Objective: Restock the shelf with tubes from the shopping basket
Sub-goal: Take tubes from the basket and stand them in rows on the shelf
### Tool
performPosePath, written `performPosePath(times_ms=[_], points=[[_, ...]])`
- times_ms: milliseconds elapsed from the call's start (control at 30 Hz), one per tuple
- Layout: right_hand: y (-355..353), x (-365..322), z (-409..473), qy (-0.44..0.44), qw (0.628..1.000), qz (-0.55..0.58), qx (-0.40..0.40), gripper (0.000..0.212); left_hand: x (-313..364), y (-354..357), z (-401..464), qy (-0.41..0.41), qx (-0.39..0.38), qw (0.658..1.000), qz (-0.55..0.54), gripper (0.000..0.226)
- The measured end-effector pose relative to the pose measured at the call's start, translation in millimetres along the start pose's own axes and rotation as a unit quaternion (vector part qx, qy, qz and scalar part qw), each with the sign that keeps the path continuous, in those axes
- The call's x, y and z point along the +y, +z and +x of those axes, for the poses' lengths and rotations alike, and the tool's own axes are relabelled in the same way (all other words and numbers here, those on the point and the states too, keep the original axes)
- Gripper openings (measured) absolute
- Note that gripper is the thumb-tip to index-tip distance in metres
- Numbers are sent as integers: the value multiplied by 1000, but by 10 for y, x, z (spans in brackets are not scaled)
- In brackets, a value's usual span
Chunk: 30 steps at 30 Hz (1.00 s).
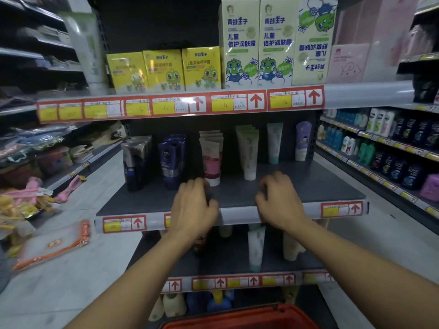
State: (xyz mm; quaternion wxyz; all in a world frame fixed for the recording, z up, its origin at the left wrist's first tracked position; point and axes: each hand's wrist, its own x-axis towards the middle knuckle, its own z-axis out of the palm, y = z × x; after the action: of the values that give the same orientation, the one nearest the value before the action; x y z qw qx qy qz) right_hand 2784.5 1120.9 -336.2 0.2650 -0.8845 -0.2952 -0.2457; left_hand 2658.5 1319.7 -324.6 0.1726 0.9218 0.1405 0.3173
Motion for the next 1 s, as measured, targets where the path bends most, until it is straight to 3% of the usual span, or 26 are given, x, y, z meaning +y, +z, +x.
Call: performPosePath(times_ms=[100, 433, 700, 800, 900, 1000], points=[[-47, -95, -249, -30, 999, 8, 41, 17, 32, -20, -166, 21, 3, 1000, 1, 37], [139, -187, -1122, -102, 994, 10, 46, 15, -116, 282, -1049, 20, 25, 999, -41, 28], [839, 53, -2099, -78, 993, 24, -85, 7, -567, 832, -2041, -55, -60, 994, -74, 18], [1148, 198, -2486, -55, 984, 19, -169, 9, -734, 1067, -2373, -94, -123, 986, -70, 19], [1398, 437, -2846, -24, 951, -19, -309, 22, -876, 1282, -2644, -177, -226, 956, -54, 15], [1534, 538, -2928, 38, 879, -47, -473, 43, -1043, 1488, -2853, -239, -338, 910, -32, 13]])
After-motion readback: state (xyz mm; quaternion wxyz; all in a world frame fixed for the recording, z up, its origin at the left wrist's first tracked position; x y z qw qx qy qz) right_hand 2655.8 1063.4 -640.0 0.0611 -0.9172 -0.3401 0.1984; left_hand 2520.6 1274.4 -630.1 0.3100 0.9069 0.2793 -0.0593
